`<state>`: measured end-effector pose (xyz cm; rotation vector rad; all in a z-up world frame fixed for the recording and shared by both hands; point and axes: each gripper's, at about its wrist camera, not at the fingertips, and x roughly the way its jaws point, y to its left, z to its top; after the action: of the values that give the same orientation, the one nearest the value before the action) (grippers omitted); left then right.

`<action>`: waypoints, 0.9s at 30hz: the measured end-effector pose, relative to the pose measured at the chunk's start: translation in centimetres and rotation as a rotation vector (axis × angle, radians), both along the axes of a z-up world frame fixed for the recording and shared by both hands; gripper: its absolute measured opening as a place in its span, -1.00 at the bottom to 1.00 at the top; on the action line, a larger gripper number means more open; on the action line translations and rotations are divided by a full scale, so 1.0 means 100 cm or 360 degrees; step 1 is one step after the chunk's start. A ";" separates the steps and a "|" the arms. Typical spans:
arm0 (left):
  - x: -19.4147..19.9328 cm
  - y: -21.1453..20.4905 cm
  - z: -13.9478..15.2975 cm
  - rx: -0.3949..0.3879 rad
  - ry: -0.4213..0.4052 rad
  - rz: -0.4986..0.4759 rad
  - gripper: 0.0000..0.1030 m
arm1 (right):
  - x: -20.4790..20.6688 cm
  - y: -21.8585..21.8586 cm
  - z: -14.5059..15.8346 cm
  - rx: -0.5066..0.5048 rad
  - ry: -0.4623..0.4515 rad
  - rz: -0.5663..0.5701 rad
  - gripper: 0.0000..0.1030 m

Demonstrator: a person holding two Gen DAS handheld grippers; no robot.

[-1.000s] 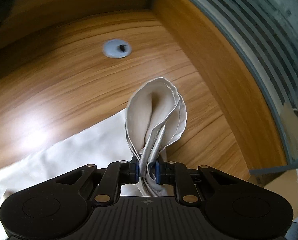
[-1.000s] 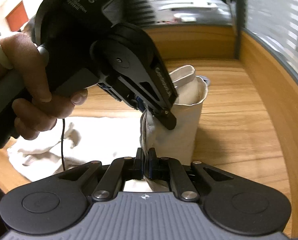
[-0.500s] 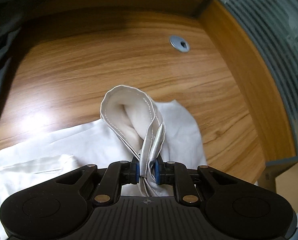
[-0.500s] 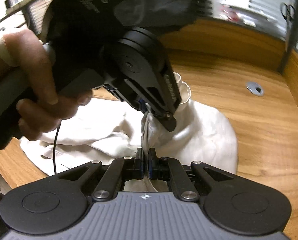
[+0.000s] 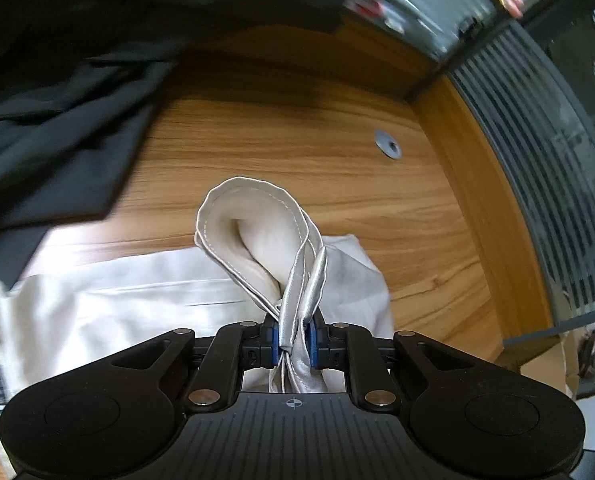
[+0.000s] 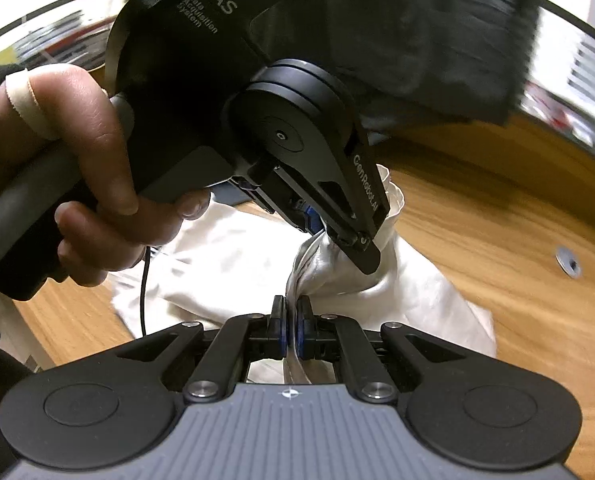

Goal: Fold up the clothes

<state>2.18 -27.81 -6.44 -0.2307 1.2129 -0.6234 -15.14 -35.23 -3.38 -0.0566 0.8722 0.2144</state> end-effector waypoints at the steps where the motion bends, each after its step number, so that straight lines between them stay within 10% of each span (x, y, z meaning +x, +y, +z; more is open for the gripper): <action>1: 0.002 0.011 -0.002 -0.0006 0.0003 0.0010 -0.70 | 0.005 0.008 -0.001 0.0002 0.0005 0.0018 -0.90; 17: 0.013 0.106 -0.070 0.0046 0.0137 0.0121 -0.58 | 0.056 0.097 -0.050 -0.0024 0.0224 0.0236 -0.87; 27: 0.004 0.149 -0.049 0.0058 0.0056 0.0280 -0.18 | 0.039 0.103 -0.038 0.0100 0.0147 0.0419 -0.19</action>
<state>2.57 -12.92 -11.38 -0.3151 1.2216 -0.4453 -11.25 -24.93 -7.19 -0.1037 0.9484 0.4939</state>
